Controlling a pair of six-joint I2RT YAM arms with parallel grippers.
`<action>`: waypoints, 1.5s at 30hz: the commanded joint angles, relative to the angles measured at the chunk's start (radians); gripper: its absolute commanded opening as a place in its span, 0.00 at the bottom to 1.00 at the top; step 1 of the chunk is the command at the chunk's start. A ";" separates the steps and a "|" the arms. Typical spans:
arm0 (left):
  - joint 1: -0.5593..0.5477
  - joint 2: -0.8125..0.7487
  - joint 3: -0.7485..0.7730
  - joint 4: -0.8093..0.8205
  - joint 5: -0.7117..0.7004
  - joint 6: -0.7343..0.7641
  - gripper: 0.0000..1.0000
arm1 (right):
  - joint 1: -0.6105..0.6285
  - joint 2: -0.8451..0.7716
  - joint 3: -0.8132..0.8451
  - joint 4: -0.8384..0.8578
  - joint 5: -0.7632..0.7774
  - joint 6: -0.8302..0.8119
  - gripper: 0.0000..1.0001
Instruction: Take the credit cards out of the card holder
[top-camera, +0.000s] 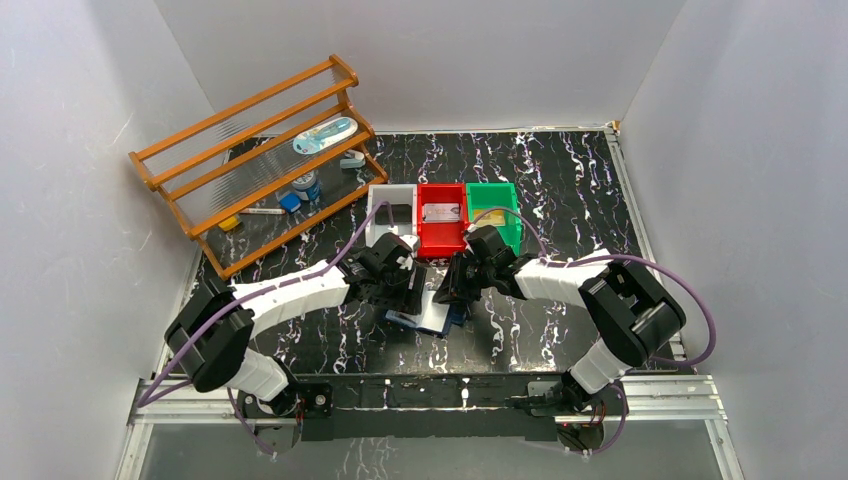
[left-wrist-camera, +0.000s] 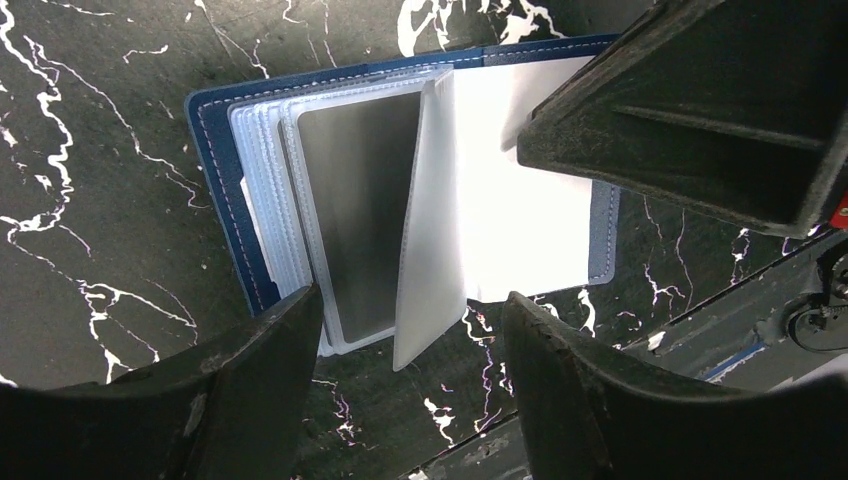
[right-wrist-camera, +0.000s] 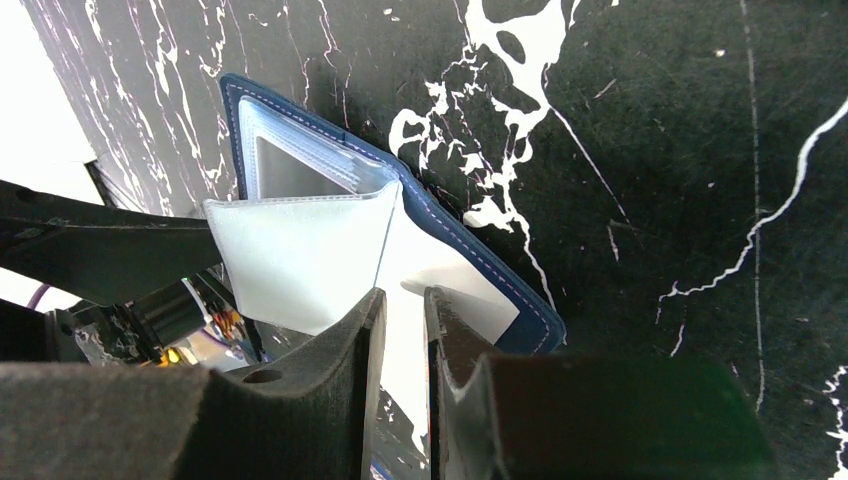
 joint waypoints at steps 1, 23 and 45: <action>-0.001 -0.005 0.040 0.009 0.019 0.010 0.64 | -0.003 0.008 -0.013 0.027 -0.015 -0.022 0.29; -0.003 -0.031 0.062 0.014 0.004 0.005 0.74 | -0.002 0.001 -0.013 0.016 -0.003 -0.022 0.30; -0.001 0.010 0.037 0.052 -0.002 0.004 0.74 | -0.002 0.017 -0.016 0.024 -0.009 -0.022 0.30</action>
